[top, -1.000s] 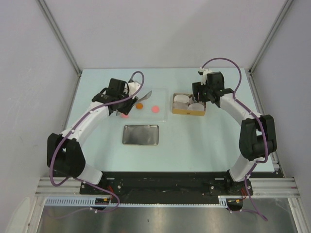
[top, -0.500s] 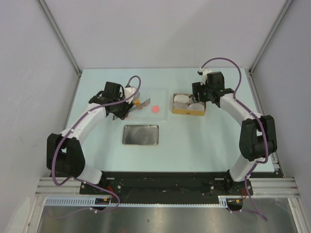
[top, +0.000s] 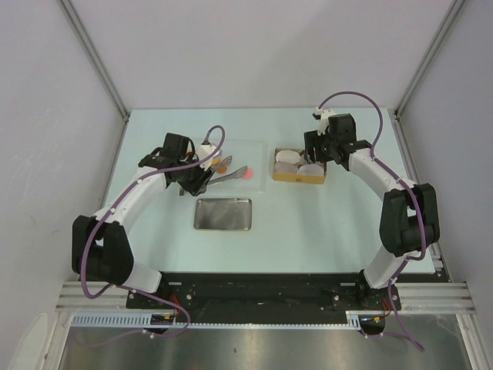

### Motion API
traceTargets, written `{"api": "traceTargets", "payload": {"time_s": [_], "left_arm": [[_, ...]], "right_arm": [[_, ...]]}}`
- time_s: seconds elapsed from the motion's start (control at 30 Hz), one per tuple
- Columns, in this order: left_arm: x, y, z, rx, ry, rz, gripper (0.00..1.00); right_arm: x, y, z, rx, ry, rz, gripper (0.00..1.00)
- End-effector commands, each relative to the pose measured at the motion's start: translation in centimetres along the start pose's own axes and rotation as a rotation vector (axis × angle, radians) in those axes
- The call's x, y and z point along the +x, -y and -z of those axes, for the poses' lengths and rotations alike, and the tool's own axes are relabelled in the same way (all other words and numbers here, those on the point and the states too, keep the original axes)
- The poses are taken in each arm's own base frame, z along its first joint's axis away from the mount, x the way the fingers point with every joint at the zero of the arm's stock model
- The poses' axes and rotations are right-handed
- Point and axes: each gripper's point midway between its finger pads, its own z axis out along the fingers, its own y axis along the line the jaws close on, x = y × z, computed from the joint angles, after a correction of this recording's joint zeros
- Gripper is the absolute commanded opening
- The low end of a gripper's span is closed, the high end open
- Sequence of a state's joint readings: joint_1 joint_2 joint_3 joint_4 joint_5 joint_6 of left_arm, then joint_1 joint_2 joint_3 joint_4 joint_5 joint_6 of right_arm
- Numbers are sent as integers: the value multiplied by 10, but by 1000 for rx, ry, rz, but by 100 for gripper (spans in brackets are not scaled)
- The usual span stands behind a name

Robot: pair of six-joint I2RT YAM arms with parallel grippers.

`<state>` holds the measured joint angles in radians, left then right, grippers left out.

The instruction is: Pack the cookies

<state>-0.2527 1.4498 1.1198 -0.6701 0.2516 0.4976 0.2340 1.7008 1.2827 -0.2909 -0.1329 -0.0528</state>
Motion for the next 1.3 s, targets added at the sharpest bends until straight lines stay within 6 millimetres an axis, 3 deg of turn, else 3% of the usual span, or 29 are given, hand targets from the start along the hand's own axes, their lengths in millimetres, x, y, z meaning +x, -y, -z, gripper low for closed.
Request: {"api": "traceTargets", "payload": {"time_s": [0.0, 0.43, 1.27], "left_arm": [[-19, 6, 5, 49, 60, -43, 52], [-23, 13, -10, 29, 23, -73, 47], [-27, 9, -24, 8, 0, -84, 47]], "right_arm": [[-13, -2, 12, -10, 42, 16, 69], [-12, -2, 11, -15, 37, 19, 69], [-7, -3, 7, -30, 23, 13, 67]]}}
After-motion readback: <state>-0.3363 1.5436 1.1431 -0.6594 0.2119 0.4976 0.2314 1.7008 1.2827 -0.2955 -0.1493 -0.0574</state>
